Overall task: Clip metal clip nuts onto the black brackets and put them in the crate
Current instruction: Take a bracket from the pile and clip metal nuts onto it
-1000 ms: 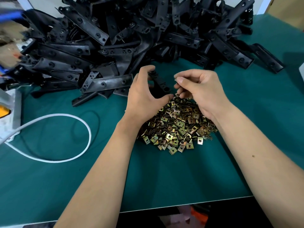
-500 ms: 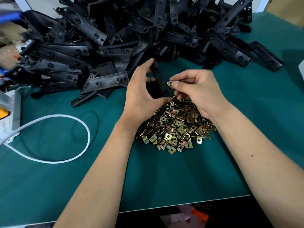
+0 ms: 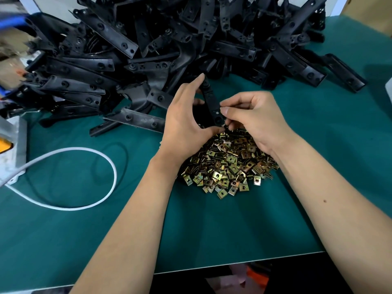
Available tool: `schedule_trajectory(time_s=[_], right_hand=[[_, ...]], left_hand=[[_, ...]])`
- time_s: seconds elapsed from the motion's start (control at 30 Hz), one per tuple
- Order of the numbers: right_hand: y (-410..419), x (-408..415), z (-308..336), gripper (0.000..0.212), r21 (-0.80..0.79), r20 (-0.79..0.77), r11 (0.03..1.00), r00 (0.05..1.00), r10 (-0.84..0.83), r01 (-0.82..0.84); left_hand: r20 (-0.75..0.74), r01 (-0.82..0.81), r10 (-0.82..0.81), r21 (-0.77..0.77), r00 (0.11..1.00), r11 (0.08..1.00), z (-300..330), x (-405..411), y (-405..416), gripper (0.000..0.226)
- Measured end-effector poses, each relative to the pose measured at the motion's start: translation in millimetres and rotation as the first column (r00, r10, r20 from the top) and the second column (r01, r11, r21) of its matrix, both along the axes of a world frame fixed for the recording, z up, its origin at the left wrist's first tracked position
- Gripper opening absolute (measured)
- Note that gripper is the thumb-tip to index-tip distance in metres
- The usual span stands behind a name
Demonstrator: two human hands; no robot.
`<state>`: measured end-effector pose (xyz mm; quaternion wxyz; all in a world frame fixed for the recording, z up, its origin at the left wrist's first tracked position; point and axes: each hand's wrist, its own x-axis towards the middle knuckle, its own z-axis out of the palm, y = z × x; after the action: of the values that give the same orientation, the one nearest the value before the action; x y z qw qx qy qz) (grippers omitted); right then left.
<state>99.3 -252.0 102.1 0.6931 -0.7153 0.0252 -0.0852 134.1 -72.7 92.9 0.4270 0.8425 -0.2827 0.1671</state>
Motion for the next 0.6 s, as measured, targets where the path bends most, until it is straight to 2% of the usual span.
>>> schedule_trajectory(time_s=[0.27,0.6], right_hand=[[-1.3,0.3,1.5,0.011,0.074,0.021,0.996,0.999,-0.045,0.043],[0.8,-1.0,0.9,0.010,0.039,-0.001,0.999,1.000,-0.018,0.018]], left_hand=[[-0.008,-0.024,0.023,-0.026,1.000,0.999,-1.2,2.0,1.3,0.111],[0.013,-0.041,0.041,-0.012,0.999,0.999,-0.1,1.3,2.5,0.108]])
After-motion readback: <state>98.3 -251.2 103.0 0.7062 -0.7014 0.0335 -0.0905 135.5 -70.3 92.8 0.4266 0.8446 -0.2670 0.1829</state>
